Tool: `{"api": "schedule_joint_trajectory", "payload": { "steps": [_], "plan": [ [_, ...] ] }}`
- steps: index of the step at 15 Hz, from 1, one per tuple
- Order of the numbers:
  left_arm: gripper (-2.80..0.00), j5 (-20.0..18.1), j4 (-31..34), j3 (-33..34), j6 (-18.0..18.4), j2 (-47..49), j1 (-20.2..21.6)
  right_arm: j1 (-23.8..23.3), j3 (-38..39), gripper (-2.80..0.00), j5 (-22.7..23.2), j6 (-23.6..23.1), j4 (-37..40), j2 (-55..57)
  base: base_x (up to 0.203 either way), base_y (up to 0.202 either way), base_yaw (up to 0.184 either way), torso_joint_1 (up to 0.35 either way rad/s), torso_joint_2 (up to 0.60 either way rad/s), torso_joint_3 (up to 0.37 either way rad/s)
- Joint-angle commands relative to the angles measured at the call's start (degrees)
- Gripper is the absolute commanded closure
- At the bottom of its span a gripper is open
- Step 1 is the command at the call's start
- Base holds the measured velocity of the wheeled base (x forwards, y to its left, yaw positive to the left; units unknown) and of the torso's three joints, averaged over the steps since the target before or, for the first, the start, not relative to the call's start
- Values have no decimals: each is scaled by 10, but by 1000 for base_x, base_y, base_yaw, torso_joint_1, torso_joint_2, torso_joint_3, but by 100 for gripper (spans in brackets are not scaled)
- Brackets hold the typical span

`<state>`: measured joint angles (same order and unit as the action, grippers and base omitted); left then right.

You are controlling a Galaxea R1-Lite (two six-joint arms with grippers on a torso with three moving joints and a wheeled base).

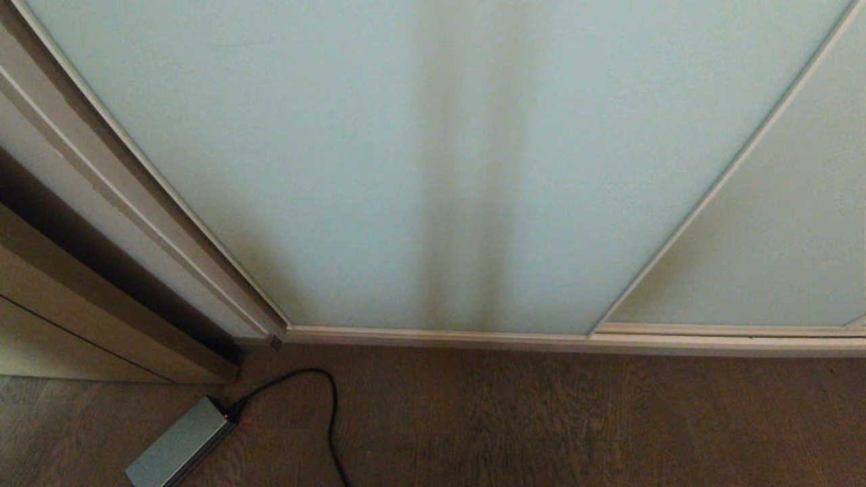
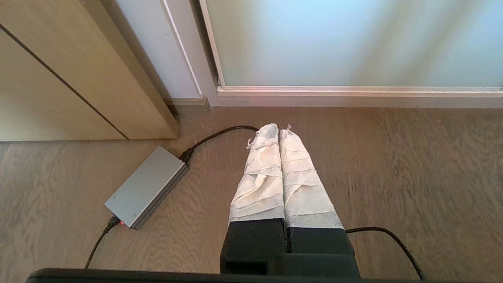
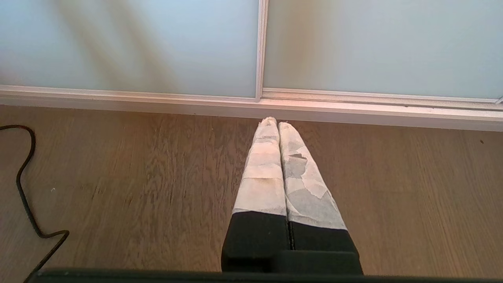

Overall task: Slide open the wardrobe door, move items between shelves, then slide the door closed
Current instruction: Open the door

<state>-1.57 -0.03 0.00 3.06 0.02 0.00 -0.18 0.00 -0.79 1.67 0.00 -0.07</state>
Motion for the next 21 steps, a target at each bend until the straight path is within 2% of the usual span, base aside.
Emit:
{"api": "schedule_joint_trajectory", "payload": {
  "steps": [1, 17, 21],
  "plan": [
    [0, 0, -1, 0, 0, 0, 0, 0, 1, 0, 0, 0, 0, 1, 0, 0, 0, 0, 0, 0],
    [0, -2, 1, -1, 2, 0, 0, 0, 0, 0, 0, 0, 0, 1, 0, 0, 0, 0, 0, 0],
    [0, 14, 4, -5, 1, 0, 1, 0, 1, 0, 0, 0, 0, 1, 0, 0, 0, 0, 0, 0]
  ]
}}
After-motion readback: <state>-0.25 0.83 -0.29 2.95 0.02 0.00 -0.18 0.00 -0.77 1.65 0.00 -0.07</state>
